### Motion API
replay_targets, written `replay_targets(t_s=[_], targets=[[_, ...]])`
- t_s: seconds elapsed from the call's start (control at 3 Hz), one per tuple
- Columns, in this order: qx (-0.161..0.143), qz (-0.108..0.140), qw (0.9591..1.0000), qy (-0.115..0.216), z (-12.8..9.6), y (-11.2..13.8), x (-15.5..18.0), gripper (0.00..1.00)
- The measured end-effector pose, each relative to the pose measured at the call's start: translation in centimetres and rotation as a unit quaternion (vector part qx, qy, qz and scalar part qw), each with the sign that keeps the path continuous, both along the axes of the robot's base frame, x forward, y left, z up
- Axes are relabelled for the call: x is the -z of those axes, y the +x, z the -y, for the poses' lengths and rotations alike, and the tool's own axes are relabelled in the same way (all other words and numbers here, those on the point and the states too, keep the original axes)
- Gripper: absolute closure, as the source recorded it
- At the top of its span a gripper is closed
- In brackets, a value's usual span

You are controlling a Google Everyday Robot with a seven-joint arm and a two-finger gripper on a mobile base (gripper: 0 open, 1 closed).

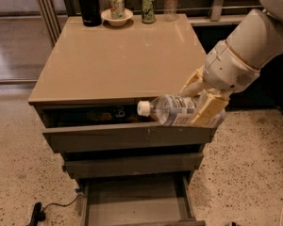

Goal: Place blue plastic bottle into bottom drawer

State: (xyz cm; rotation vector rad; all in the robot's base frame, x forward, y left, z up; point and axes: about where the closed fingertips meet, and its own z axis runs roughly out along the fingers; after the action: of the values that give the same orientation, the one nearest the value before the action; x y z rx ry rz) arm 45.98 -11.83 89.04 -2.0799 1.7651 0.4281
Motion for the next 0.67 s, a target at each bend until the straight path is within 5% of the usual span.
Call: replay_targets(t_s=[0.67], targets=[[-0.040, 0.024, 0.9989, -0.009, -4.0, -3.0, 5.9, 1.00]])
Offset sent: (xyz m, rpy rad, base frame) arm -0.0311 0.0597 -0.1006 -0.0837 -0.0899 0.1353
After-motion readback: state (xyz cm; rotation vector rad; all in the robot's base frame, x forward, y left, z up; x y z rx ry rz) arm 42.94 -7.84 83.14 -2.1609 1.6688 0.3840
